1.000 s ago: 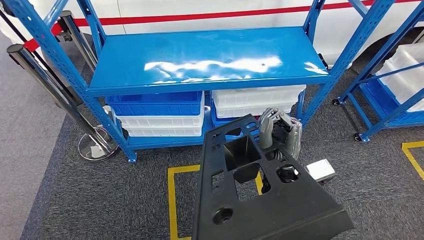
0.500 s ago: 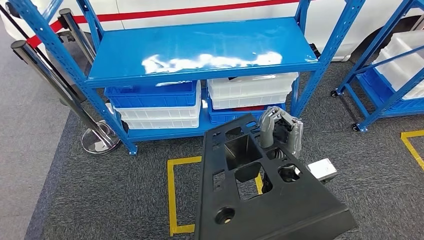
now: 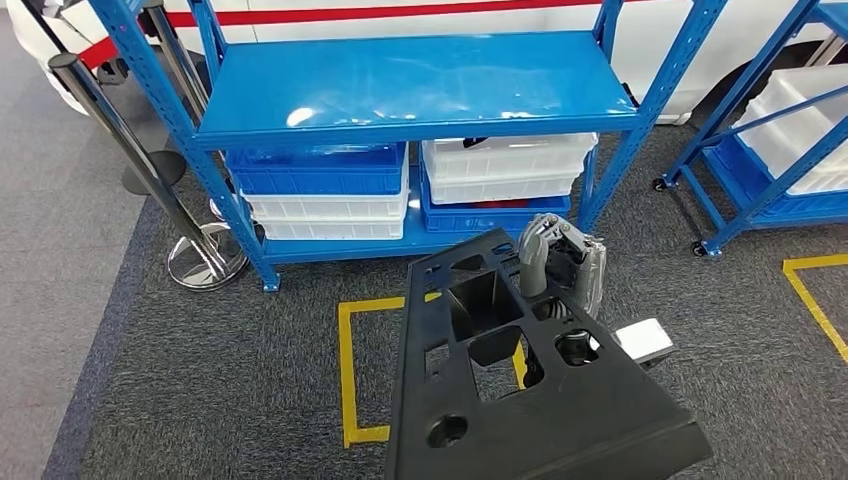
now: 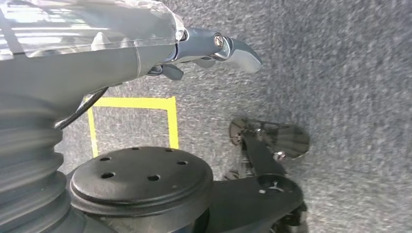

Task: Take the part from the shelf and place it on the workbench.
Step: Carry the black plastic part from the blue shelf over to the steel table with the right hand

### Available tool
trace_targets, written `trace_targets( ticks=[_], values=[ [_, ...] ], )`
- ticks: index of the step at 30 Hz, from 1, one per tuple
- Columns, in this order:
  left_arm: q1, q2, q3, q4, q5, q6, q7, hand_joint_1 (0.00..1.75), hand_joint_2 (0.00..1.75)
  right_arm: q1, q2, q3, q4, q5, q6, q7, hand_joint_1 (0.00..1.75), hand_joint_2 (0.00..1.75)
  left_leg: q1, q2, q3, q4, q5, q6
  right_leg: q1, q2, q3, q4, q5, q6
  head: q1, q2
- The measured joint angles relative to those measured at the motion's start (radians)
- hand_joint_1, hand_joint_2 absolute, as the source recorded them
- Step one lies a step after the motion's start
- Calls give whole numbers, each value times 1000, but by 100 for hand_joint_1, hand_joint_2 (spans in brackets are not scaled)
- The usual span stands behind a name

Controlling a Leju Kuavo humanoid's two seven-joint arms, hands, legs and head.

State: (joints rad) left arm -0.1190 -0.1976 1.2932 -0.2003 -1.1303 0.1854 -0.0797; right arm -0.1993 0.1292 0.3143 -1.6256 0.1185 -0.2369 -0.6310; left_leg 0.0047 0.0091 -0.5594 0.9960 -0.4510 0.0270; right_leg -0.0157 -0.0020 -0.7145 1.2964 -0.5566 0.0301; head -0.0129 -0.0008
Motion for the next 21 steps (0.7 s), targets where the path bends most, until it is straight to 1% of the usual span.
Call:
trace_targets(
  ticks=[1,2,3,4,5,6,7,8,9,10,11,12,13,14,15,16,17,18,19,20,21],
  values=[
    [0,0,0,0,0,0,0,0,175,0,0,0,0,0,0,0,164,175,0,0,-11,5,4,-2,0,0,36,-40,25,-2,0,0],
    [0,0,0,0,-1,0,0,0,175,0,0,0,0,0,0,1,164,175,0,0,-20,11,8,-5,0,0,85,-106,45,-5,0,0],
    [0,0,-1,0,-5,-3,2,0,175,0,0,0,0,1,-2,6,164,175,-2,-1,-28,18,12,-8,3,0,132,-177,54,-10,0,0],
    [0,0,-3,0,-14,-9,5,0,175,4,0,0,-3,4,-5,16,164,175,-3,-1,-33,22,16,-13,5,0,165,-228,56,-15,-1,0],
    [0,0,-8,0,-26,-17,10,0,175,15,-1,-1,-7,8,-9,26,164,175,-3,-2,-36,24,22,-18,8,1,182,-258,54,-20,0,0],
    [1,-1,-15,0,-39,-25,15,0,175,30,-1,-1,-11,12,-12,34,164,175,-4,-2,-39,24,27,-24,11,1,184,-267,53,-25,-1,0],
    [4,-2,-21,0,-48,-30,19,0,175,48,-3,-2,-16,13,-12,37,164,175,-4,-3,-40,23,34,-30,10,1,179,-269,61,-32,-1,0],
    [6,-2,-26,0,-52,-31,22,0,175,62,-4,-3,-19,11,-8,33,164,175,-3,-4,-45,25,31,-36,8,2,173,-273,68,-39,0,0],
    [7,-3,-29,0,-53,-29,23,0,175,71,-5,-3,-19,6,-1,30,164,175,-3,-5,-52,37,14,-42,6,3,166,-277,76,-47,-1,0],
    [8,-4,-31,0,-53,-26,22,0,175,77,-6,-4,-20,1,6,27,164,175,-2,-5,-64,66,-17,-47,3,5,156,-280,86,-56,-3,0],
    [8,-4,-33,0,-53,-22,20,0,175,79,-6,-4,-20,-4,12,25,164,175,0,-5,-81,114,-62,-50,3,9,145,-281,95,-62,-4,0],
    [8,-5,-34,0,-53,-17,17,0,175,81,-7,-5,-19,-8,17,22,164,175,1,-5,-100,178,-106,-53,4,13,132,-281,104,-65,-5,0],
    [8,-5,-35,0,-53,-12,14,0,175,82,-7,-6,-18,-11,20,20,164,175,2,-5,-117,242,-138,-55,4,17,118,-280,114,-66,-5,0],
    [8,-4,-37,0,-53,-8,11,0,175,84,-7,-7,-17,-13,22,18,164,175,2,-5,-124,288,-147,-57,5,22,105,-279,124,-65,-5,0],
    [8,-4,-38,0,-53,-4,8,0,175,87,-8,-8,-16,-16,23,16,164,175,2,-6,-116,303,-134,-56,5,28,92,-277,134,-63,-5,0],
    [8,-2,-40,0,-53,-1,6,0,175,89,-8,-9,-16,-18,24,15,164,175,2,-8,-90,280,-105,-54,5,36,80,-275,143,-60,-5,0],
    [8,0,-41,0,-52,3,5,0,175,90,-8,-9,-16,-20,23,14,164,175,2,-18,-48,225,-76,-50,5,44,68,-273,152,-58,-5,0],
    [8,3,-42,0,-52,6,5,0,175,92,-8,-10,-16,-22,24,13,164,175,1,-39,4,150,-64,-42,6,53,59,-272,161,-54,-5,0],
    [8,6,-42,0,-51,9,5,0,175,92,-8,-10,-16,-25,24,13,164,175,1,-58,50,78,-64,-37,7,62,51,-270,169,-49,-5,0],
    [9,9,-42,0,-49,13,5,0,175,93,-8,-10,-16,-28,26,13,164,175,1,-74,81,26,-72,-33,6,70,47,-270,178,-44,-5,0],
    [10,11,-42,0,-46,17,5,0,175,94,-8,-11,-16,-32,28,12,164,175,-1,-79,96,-3,-81,-29,6,78,45,-272,187,-37,-5,0]
  ],
)
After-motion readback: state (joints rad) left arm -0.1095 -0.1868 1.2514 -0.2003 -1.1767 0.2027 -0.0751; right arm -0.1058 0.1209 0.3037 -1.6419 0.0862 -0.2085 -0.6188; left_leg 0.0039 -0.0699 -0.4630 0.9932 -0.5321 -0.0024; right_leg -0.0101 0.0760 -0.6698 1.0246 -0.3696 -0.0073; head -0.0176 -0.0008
